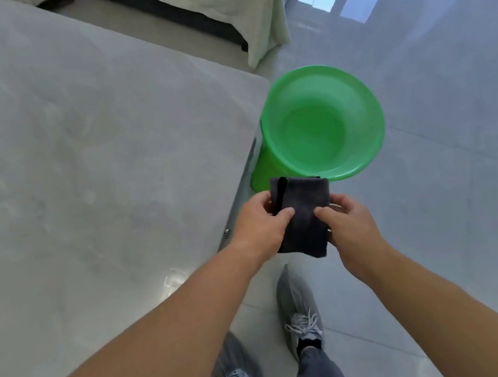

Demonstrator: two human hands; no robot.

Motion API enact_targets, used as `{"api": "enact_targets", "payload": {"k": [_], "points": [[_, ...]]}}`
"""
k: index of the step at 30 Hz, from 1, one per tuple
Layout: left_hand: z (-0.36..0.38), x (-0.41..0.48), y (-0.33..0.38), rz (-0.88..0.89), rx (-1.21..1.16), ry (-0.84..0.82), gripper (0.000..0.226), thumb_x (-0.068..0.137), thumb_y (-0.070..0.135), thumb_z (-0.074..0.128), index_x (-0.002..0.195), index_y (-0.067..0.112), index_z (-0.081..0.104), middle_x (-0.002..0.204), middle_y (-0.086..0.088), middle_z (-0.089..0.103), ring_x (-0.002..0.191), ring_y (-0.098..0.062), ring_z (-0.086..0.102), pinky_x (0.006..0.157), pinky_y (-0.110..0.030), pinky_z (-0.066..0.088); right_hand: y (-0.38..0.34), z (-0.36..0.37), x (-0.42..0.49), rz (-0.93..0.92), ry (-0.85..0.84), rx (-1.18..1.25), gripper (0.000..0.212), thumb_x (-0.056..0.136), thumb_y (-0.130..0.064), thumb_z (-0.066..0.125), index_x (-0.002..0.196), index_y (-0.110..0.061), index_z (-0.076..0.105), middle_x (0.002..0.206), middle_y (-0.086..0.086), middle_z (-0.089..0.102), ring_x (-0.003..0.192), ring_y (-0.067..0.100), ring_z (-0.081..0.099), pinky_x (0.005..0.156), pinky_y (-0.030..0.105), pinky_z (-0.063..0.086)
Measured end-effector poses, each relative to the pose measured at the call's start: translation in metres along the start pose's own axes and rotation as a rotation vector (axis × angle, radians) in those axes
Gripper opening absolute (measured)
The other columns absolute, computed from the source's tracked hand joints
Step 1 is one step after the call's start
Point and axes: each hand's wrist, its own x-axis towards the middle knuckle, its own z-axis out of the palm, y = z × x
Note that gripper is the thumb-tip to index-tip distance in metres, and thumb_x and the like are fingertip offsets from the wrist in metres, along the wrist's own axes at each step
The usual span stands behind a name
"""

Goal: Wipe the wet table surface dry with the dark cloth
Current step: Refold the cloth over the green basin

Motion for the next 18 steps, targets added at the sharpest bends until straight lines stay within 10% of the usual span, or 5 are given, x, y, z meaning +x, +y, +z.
{"api": "enact_targets", "payload": {"k": [6,18], "points": [[0.03,0.086,-0.007,-0.072,-0.033,0.071,0.034,0.085,0.015,0.078,0.116,0.013,0.066,0.101,-0.005,0.075,0.094,-0.021,0.073,0.087,-0.044,0.06,0.01,-0.014,0.087,-0.049,0.07,-0.047,0.044,0.093,-0.01,0.069,0.131,-0.021,0.05,0.104,0.012,0.071,0.095,0.026,0.07,0.088,0.053,0.058],[0.066,0.165,-0.021,0.011,0.164,0.15,0.029,0.088,0.013,0.073,0.116,0.014,0.065,0.102,-0.001,0.071,0.093,-0.015,0.069,0.087,-0.043,0.059,0.041,-0.035,0.168,-0.405,0.035,-0.508,0.068,0.085,-0.014,0.077,0.145,-0.025,0.047,0.126,-0.006,0.043,0.096,0.012,0.062,0.076,0.013,0.051]]}}
